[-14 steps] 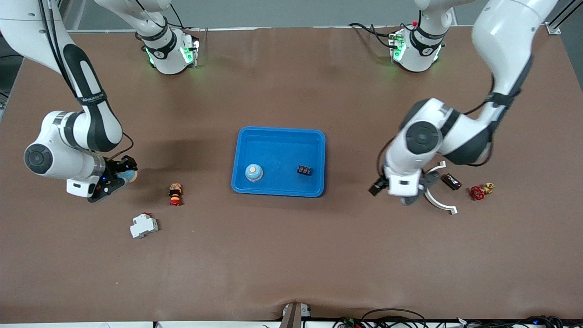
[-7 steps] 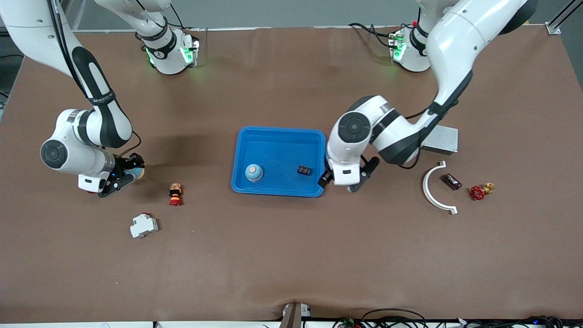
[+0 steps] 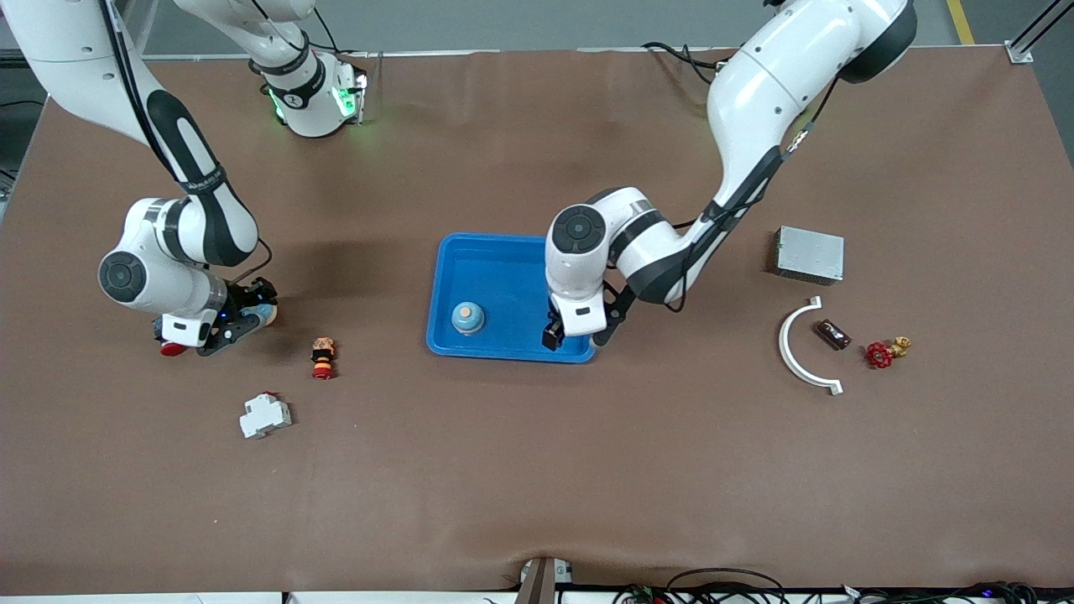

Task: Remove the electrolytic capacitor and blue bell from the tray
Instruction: 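Reach the left gripper back into the tray while the right gripper follows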

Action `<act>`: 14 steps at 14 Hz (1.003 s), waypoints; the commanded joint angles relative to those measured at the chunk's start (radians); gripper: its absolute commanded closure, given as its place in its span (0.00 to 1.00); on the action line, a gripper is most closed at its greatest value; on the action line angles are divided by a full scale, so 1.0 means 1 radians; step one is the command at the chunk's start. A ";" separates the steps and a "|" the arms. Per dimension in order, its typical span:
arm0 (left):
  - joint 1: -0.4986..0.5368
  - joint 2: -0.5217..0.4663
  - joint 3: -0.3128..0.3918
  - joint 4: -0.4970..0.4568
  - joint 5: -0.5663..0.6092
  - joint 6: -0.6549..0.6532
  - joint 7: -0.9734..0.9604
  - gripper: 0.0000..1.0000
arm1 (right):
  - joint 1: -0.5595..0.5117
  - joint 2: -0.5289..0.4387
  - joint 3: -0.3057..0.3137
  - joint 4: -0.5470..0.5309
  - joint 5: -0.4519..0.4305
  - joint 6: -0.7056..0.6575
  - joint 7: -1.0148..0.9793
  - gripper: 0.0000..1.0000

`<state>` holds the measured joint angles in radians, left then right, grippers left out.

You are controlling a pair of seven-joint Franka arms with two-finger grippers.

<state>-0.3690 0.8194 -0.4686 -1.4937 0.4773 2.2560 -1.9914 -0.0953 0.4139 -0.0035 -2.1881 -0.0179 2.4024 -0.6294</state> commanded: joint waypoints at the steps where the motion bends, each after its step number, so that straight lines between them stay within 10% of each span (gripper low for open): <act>1: -0.033 0.056 0.014 0.055 -0.006 0.011 -0.043 0.00 | -0.003 0.017 0.000 -0.005 -0.011 0.027 0.019 0.75; 3: -0.056 0.056 0.014 0.050 -0.005 0.011 -0.055 0.00 | -0.004 0.019 0.000 -0.005 -0.013 0.029 0.019 0.65; 6: -0.059 0.069 0.014 0.049 -0.005 0.010 -0.058 0.12 | -0.004 0.019 0.000 -0.004 -0.011 0.020 0.019 0.00; 8: -0.067 0.067 0.014 0.047 -0.008 0.004 -0.060 0.29 | -0.011 -0.001 0.000 0.001 -0.011 -0.027 0.022 0.00; 14: -0.050 0.069 0.019 0.021 -0.008 -0.021 -0.057 0.35 | 0.071 -0.122 0.010 0.203 0.001 -0.503 0.305 0.00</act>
<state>-0.4184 0.8846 -0.4537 -1.4719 0.4772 2.2484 -2.0388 -0.0755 0.3349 0.0027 -2.0311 -0.0171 2.0074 -0.4447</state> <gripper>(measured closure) 0.282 0.000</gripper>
